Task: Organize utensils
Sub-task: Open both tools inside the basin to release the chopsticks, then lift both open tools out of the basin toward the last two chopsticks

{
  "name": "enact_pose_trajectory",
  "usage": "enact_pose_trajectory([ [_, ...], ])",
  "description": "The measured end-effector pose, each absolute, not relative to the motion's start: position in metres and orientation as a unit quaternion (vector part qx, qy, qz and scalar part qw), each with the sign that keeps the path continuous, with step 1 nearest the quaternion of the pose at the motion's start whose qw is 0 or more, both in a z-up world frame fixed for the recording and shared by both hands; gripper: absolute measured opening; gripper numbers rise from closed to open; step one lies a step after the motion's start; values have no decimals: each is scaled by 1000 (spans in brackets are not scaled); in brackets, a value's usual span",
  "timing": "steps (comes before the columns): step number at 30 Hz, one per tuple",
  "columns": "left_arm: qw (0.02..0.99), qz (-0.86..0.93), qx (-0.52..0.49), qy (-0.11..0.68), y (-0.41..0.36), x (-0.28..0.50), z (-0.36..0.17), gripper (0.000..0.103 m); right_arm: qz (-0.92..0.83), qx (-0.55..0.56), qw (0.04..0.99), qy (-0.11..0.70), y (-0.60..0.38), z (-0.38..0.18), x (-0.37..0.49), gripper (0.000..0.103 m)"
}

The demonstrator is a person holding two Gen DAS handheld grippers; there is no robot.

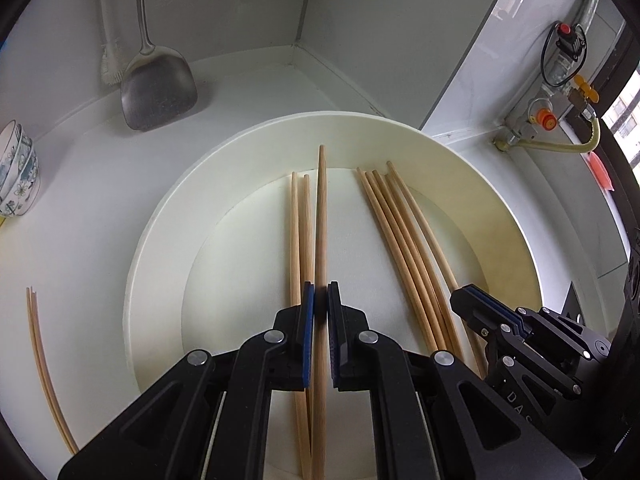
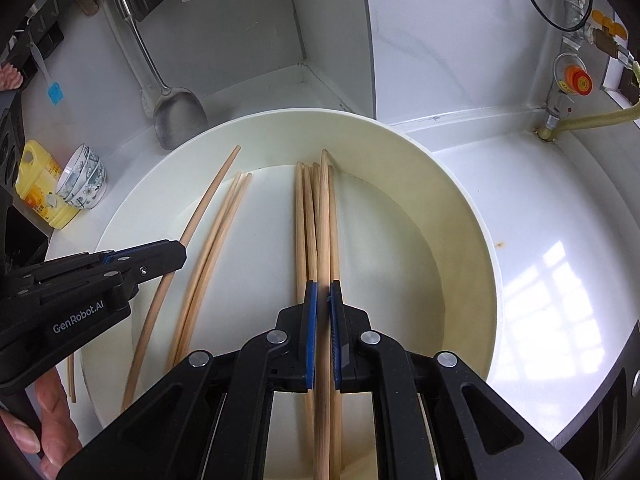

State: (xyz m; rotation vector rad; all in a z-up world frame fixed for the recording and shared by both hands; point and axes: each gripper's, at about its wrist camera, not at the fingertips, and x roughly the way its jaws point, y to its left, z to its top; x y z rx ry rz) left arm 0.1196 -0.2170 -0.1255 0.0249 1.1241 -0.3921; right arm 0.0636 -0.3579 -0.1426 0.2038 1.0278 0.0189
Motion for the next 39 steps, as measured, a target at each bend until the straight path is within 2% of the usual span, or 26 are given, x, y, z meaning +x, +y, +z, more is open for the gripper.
enact_pose_trajectory([
  [10, 820, -169, 26, 546, -224, 125, -137, 8, 9, 90, 866, 492, -362, -143, 63, 6],
  [12, 826, -158, 36, 540, -222, 124, -133, 10, 7, 92, 867, 489, -362, -140, 62, 10],
  [13, 830, -155, 42, 534, -223, 122, -130, 13, 4, 92, 869, 486, -363, -137, 61, 16],
  [14, 835, -152, 47, 527, -222, 121, -126, 28, 1, 91, 872, 481, -364, -134, 59, 19],
  [15, 841, -147, 50, 519, -221, 119, -122, 48, -1, 90, 874, 477, -365, -132, 58, 19],
  [17, 855, -137, 53, 498, -217, 115, -112, 65, -4, 90, 876, 473, -366, -127, 54, 20],
  [19, 861, -135, 56, 488, -213, 113, -104, 66, -6, 92, 877, 472, -367, -125, 51, 20],
  [22, 863, -130, 63, 484, -204, 108, -98, 73, -11, 94, 878, 469, -366, -122, 44, 27],
  [24, 866, -126, 62, 481, -198, 104, -93, 83, -13, 94, 879, 468, -364, -120, 40, 30],
  [28, 867, -124, 65, 479, -188, 99, -88, 84, -20, 99, 880, 465, -357, -116, 32, 30],
  [39, 876, -119, 64, 463, -141, 78, -64, 91, -35, 101, 885, 453, -320, -97, 11, 45],
])
